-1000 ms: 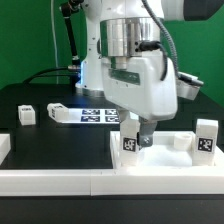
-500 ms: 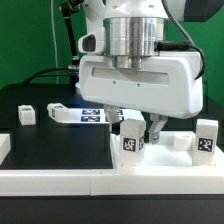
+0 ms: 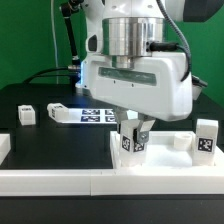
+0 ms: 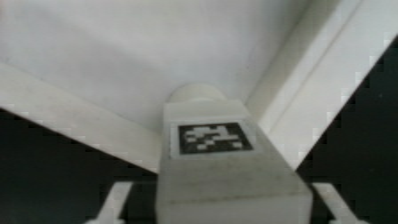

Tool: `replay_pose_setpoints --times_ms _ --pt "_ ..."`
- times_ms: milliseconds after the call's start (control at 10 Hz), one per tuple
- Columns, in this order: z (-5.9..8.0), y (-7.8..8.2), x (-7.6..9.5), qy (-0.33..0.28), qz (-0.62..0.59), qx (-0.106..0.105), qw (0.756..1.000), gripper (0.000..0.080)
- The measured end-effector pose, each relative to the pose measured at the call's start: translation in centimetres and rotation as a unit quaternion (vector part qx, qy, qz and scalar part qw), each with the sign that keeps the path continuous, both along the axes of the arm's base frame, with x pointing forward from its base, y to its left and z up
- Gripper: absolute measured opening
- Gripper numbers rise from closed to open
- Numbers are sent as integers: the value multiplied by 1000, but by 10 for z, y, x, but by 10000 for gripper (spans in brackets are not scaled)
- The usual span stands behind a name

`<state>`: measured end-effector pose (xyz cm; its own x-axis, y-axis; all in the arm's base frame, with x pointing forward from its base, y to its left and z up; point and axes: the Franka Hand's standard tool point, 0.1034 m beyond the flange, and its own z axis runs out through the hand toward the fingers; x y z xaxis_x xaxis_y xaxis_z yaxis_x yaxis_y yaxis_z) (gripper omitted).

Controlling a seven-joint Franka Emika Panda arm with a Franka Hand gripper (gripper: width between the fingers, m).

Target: Assemble square table

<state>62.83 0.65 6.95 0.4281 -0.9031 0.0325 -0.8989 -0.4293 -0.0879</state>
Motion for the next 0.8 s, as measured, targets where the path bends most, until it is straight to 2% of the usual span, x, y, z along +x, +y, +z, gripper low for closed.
replay_pose_setpoints --times_ms 200,400,500,800 --pt "0 0 -1 3 -115 11 993 291" --pt "-1 -1 -2 3 -248 36 968 291" --pt "-1 -1 -3 0 -324 52 945 291" --pt "-1 -2 -4 0 -404 62 912 292"
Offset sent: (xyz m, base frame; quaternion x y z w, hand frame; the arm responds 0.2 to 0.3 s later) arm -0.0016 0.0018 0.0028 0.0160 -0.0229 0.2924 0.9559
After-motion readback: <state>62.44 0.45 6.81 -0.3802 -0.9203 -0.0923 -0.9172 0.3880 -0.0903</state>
